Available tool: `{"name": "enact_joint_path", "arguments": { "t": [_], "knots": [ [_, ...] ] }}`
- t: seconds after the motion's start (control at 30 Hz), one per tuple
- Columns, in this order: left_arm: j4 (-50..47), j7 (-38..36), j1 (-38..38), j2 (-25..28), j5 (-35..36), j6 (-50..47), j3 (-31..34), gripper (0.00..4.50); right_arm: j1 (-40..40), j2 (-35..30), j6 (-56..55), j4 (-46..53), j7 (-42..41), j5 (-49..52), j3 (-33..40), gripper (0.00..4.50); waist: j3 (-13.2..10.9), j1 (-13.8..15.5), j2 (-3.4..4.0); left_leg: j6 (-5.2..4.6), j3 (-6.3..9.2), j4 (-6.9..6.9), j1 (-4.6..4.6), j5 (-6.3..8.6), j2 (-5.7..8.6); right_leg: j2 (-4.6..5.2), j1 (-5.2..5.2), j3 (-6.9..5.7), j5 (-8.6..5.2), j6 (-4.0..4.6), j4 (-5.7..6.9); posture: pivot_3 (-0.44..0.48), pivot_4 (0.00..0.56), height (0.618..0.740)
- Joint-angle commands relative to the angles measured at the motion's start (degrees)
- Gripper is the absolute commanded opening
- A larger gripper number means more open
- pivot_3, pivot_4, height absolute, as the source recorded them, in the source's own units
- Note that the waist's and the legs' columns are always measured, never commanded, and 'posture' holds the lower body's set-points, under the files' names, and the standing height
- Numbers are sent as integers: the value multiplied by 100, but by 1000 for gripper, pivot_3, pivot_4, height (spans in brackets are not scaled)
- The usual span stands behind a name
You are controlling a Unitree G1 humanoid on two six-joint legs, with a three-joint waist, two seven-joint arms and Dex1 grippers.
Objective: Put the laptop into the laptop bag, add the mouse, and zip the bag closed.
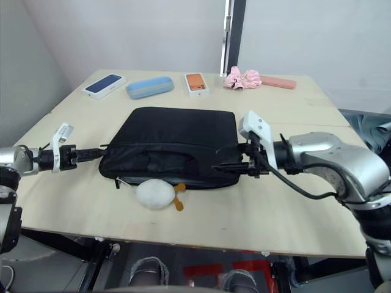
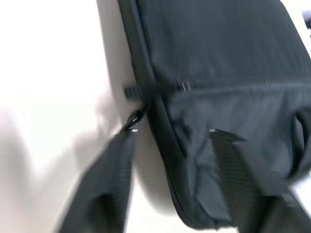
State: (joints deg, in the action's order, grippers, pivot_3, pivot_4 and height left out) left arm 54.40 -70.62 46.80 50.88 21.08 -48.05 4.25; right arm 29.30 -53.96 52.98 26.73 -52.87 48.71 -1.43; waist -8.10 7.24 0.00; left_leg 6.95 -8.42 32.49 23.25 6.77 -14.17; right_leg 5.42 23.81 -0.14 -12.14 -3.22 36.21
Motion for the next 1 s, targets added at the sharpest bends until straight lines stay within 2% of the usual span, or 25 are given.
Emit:
{"name": "enact_joint_path", "arguments": {
  "t": [0.03, 0.07, 0.13, 0.23, 0.3, 0.47, 0.63, 0.67, 0.77, 0.9, 1.0],
  "knots": [
    [13, -38, 126, 115, -162, 231, 73, 3928, 285, 137, -180, -106, -90, -178, -32, 876, 0, -14, 0, 0, 0, 0, 0, 0, 0, 0, 0, 0, 0, 0, 0, 0, 150, 740],
    [12, -94, 168, 171, -136, 217, 137, 3947, 348, 199, -199, -162, -106, -226, -69, 465, 0, -20, 0, 0, 1, -1, 1, 0, 0, -1, 0, -1, 0, 0, -1, 0, 150, 740],
    [-80, -82, 150, 325, -269, 498, 121, 3947, 451, 311, -254, -250, -168, -306, -151, 38, 0, -39, 0, 1, 1, -1, 1, 0, -1, -2, 1, -1, 0, 0, 0, 0, 150, 740],
    [-889, -690, -293, 720, -380, 1230, -6, 3947, 600, 533, -337, -432, -211, -521, -373, 38, 1, -100, -3, 2, 3, -2, 3, 0, -3, -4, 3, -4, 0, 0, -1, 0, 150, 740],
    [-2046, -1277, -876, 1045, -201, 1602, 73, 3947, 742, 757, -389, -672, -188, -744, -614, 38, 1, -123, -3, 3, 2, -6, 3, 0, -4, -2, 2, -4, 0, 0, -7, 0, 150, 740],
    [-4088, -1703, -1581, 1191, 604, 1349, 502, 3947, 955, 1114, -378, -1158, -266, -1133, -1007, 38, 2, -67, -4, 4, 2, -12, 3, 0, -2, 1, 5, -10, -1, 2, -2, 0, 150, 740],
    [-5669, -1467, -2164, 918, 711, 1843, 422, 3947, 1181, 1467, -460, -1944, -300, -1735, -1513, 38, 3, -117, -5, 3, -1, -2, -3, 0, -2, 0, 2, -4, -1, 3, 10, 0, 150, 740],
    [-5855, -1460, -2326, 872, 454, 2282, 233, 3947, 1230, 1536, -461, -2097, -320, -1862, -1633, 38, 3, -123, -5, 3, -2, -2, -2, 0, -2, 0, 3, -4, -1, 3, 10, 0, 150, 740],
    [-5911, -1416, -2562, 753, -136, 3162, -223, 3947, 1387, 1691, -402, -2516, -266, -2322, -2017, 38, 3, -163, -4, 3, -1, -1, 0, -1, -2, -1, 6, -4, -1, 3, 12, 0, 150, 740],
    [-5806, -1303, -2564, 339, -329, 3836, -539, 3947, 1567, 1884, -275, -3020, -92, -2829, -2288, 38, 3, -175, -4, 4, -1, 3, 3, -2, -3, -3, 8, -3, -1, 3, 14, 0, 150, 740],
    [-5862, -1206, -2533, -20, -216, 3974, -639, 3947, 1471, 1830, -223, -2801, -300, -2810, -2273, 38, 3, -172, -5, 3, -2, 6, 0, -2, -3, -3, 7, 0, -1, 3, 20, 0, 150, 740]
  ]
}}
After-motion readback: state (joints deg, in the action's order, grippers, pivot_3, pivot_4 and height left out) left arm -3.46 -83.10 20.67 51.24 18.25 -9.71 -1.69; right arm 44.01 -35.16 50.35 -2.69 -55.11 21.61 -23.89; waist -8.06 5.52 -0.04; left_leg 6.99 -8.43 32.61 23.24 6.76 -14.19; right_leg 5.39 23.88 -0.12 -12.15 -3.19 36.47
